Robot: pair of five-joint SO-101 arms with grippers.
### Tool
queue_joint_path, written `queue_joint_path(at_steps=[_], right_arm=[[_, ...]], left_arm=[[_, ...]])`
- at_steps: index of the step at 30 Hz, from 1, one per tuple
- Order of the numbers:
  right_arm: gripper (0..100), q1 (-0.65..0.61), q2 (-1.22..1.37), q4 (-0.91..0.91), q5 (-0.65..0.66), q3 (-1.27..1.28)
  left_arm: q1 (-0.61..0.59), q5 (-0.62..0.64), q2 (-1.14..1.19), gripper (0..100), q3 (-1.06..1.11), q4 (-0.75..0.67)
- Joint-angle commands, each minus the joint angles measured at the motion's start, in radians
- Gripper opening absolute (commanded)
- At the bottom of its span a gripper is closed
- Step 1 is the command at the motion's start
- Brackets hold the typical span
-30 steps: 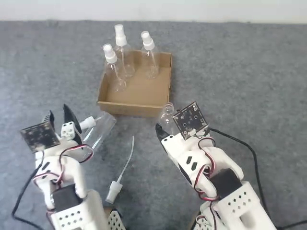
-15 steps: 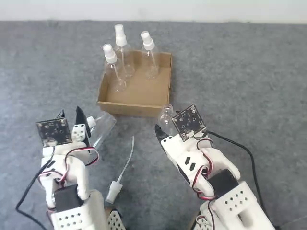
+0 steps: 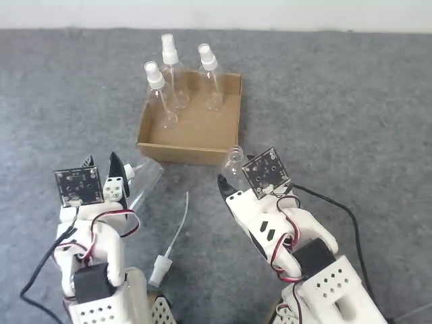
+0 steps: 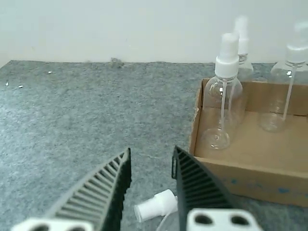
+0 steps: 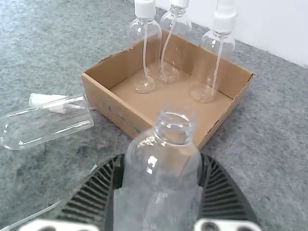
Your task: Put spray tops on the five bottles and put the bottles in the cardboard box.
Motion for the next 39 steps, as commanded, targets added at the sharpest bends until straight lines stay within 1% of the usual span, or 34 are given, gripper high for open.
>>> queue_joint_path(at_steps=[1, 3, 5, 8, 10, 16, 21, 25, 29, 33, 35, 39], right_arm=[[10.1, 0.016, -0.022, -0.027, -0.003, -0.011], [10.1, 0.016, -0.021, -0.027, -0.003, -0.011], [10.1, 0.016, -0.021, -0.027, -0.003, -0.009], [10.1, 0.016, -0.021, -0.027, -0.003, -0.008], [10.1, 0.016, -0.021, -0.025, -0.003, -0.008], [10.1, 0.016, -0.022, -0.028, -0.003, 0.005], [10.1, 0.016, -0.025, -0.028, -0.003, 0.005], [10.1, 0.016, -0.024, -0.028, -0.003, 0.006], [10.1, 0.016, -0.022, -0.028, -0.003, 0.006], [10.1, 0.016, -0.025, -0.028, -0.003, 0.006], [10.1, 0.016, -0.027, -0.028, -0.003, 0.006], [10.1, 0.044, -0.028, -0.028, -0.005, 0.006]], left_arm=[[0.002, -0.026, 0.005, 14, -0.073, 0.009], [0.006, -0.041, 0.025, 14, -0.107, 0.038], [0.035, -0.057, 0.077, 14, -0.153, 0.078], [0.083, -0.107, 0.198, 13, -0.225, 0.127], [0.094, -0.143, 0.282, 13, -0.275, 0.152], [0.089, -0.282, 0.450, 13, -0.423, 0.241], [0.021, -0.348, 0.542, 14, -0.564, 0.328], [-0.011, -0.437, 0.660, 14, -0.688, 0.442], [-0.006, -0.473, 0.824, 18, -0.791, 0.568], [-0.005, -0.473, 0.953, 22, -0.869, 0.690], [0.002, -0.473, 0.996, 23, -0.883, 0.726], [0.078, -0.473, 1.039, 23, -0.839, 0.753]])
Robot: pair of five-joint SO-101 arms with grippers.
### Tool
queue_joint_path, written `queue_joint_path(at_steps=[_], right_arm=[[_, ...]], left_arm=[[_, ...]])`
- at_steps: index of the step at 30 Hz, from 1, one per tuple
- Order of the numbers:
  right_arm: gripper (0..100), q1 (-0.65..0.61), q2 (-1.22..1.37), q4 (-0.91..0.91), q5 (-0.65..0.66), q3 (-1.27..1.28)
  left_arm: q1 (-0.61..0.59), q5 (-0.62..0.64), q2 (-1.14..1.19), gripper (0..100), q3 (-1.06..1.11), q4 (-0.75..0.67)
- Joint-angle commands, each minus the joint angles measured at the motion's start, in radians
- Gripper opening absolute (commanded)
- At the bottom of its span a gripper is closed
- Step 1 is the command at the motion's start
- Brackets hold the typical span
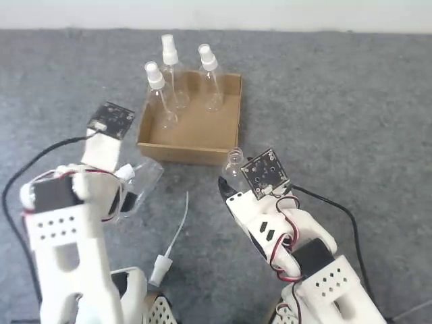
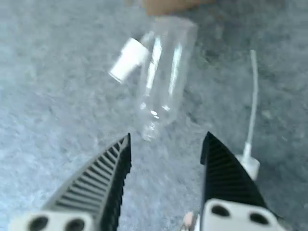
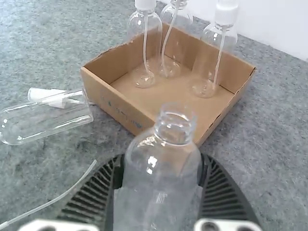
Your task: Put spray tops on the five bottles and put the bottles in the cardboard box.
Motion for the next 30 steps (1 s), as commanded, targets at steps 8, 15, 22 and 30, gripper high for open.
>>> queue_joint_path(at_steps=[8, 15, 22, 30], right_arm=[[10.1, 0.059, -0.028, -0.030, -0.005, -0.012], [10.1, 0.059, -0.028, -0.030, -0.005, -0.012], [10.1, 0.059, -0.028, -0.030, -0.005, -0.012], [10.1, 0.059, -0.028, -0.030, -0.005, -0.012]], left_arm=[[0.279, 0.003, 0.038, 22, 0.231, -0.055], [0.304, 0.034, 0.046, 22, 0.429, -0.275], [0.325, -0.017, 0.048, 22, 0.478, -0.293], [0.423, -0.017, 0.049, 22, 0.509, -0.304]])
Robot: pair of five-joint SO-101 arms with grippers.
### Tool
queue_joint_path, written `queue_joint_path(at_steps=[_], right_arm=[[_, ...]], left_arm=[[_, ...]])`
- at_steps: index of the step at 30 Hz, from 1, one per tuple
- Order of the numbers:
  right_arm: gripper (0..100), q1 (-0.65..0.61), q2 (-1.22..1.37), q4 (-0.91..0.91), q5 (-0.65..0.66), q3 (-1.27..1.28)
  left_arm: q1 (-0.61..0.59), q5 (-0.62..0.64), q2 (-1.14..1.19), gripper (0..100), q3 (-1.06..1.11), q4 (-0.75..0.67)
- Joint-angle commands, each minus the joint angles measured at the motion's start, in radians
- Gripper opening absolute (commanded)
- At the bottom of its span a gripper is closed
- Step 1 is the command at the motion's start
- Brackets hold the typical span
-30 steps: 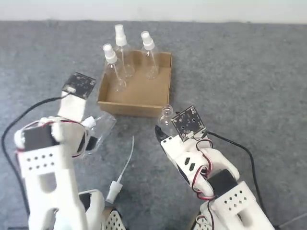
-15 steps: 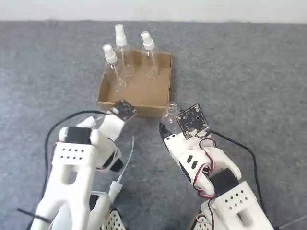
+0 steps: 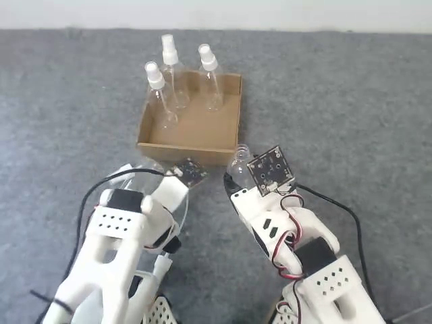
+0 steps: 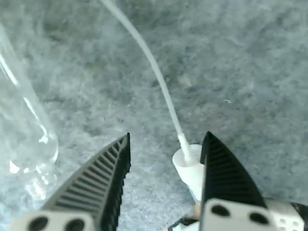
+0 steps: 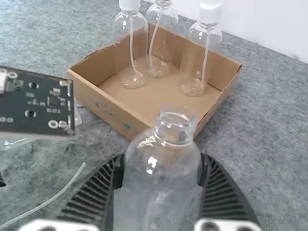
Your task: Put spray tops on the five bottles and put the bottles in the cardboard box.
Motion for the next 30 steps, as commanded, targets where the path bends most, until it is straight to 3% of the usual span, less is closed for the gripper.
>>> queue_joint_path(at_steps=[1, 5, 12, 15, 20, 26, 30], right_arm=[[10.1, 0.015, -0.028, -0.027, -0.005, -0.012], [10.1, 0.015, -0.028, -0.027, -0.005, -0.012], [10.1, 0.015, -0.028, -0.027, -0.005, -0.012], [10.1, 0.015, -0.028, -0.027, -0.005, -0.012], [10.1, 0.015, -0.028, -0.027, -0.005, -0.012], [10.1, 0.015, -0.028, -0.027, -0.003, -0.012], [10.1, 0.015, -0.028, -0.027, -0.003, -0.012]], left_arm=[[0.029, -0.008, 0.005, 22, -0.007, -0.023], [0.029, -0.008, 0.034, 22, -0.015, -0.025], [0.025, -0.008, 0.324, 22, -0.124, -0.026], [0.028, -0.008, 0.410, 17, -0.157, -0.043], [0.031, -0.008, 0.423, 1, -0.157, -0.094], [0.029, -0.008, 0.422, 1, -0.171, -0.078], [0.023, -0.008, 0.422, 1, -0.243, 0.005]])
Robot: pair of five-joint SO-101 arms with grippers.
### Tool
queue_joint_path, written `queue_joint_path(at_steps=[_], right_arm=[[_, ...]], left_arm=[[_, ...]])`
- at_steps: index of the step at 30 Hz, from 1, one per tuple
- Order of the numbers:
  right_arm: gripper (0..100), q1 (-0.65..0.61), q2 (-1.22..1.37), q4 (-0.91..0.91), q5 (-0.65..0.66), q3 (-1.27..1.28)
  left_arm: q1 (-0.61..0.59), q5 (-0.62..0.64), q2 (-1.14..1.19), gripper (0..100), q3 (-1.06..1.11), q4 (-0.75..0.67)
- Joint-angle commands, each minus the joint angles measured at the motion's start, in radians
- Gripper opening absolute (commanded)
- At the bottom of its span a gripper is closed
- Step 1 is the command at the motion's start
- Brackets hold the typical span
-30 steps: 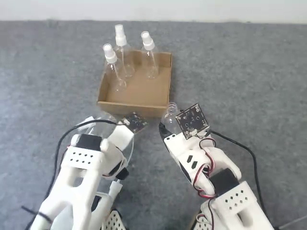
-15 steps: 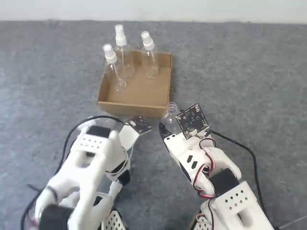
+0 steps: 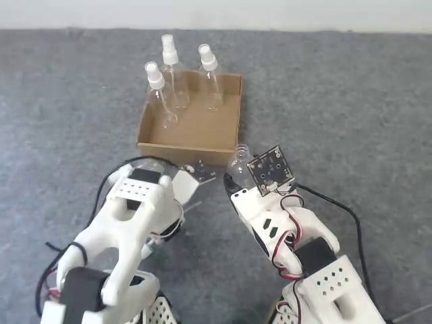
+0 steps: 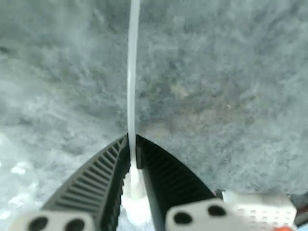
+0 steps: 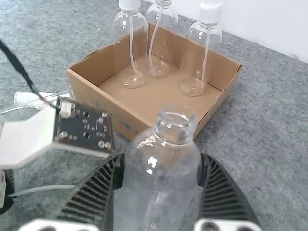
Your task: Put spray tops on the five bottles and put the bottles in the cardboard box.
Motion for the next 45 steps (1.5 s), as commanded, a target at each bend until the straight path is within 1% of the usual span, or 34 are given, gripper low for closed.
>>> queue_joint_path(at_steps=[1, 5, 8, 13, 18, 21, 24, 27, 32, 39, 42, 45], right_arm=[[10.1, 0.015, -0.028, -0.027, -0.003, -0.012], [10.1, 0.015, -0.028, -0.027, -0.003, -0.012], [10.1, 0.015, -0.028, -0.027, -0.003, -0.012], [10.1, 0.015, -0.028, -0.027, -0.003, -0.012], [10.1, 0.015, -0.028, -0.027, -0.003, -0.012], [10.1, 0.015, -0.028, -0.027, -0.003, -0.012], [10.1, 0.015, -0.028, -0.027, -0.003, -0.012], [10.1, 0.015, -0.028, -0.025, -0.003, -0.012], [10.1, 0.015, -0.028, -0.025, -0.003, -0.012], [10.1, 0.015, -0.025, -0.025, -0.003, -0.012], [10.1, 0.015, -0.024, -0.025, -0.003, -0.012], [10.1, 0.015, -0.022, -0.025, -0.003, -0.012]], left_arm=[[-0.005, -0.009, -0.002, 1, -0.133, 0.104], [-0.006, -0.009, -0.003, 1, -0.242, 0.219], [-0.058, 0.000, -0.003, 1, -0.328, 0.278], [-0.250, 0.072, -0.003, 1, -0.464, 0.315], [-0.420, 0.118, -0.002, 1, -0.524, 0.308], [-0.503, 0.184, -0.002, 1, -0.556, 0.304], [-0.601, 0.276, -0.002, 1, -0.562, 0.226], [-0.675, 0.319, 0.005, 1, -0.516, 0.110], [-0.783, 0.324, 0.000, 1, -0.397, -0.049], [-0.984, 0.324, 0.000, 1, -0.315, -0.270], [-1.037, 0.315, 0.006, 6, -0.285, -0.308], [-1.092, 0.278, -0.002, 17, -0.271, -0.305]])
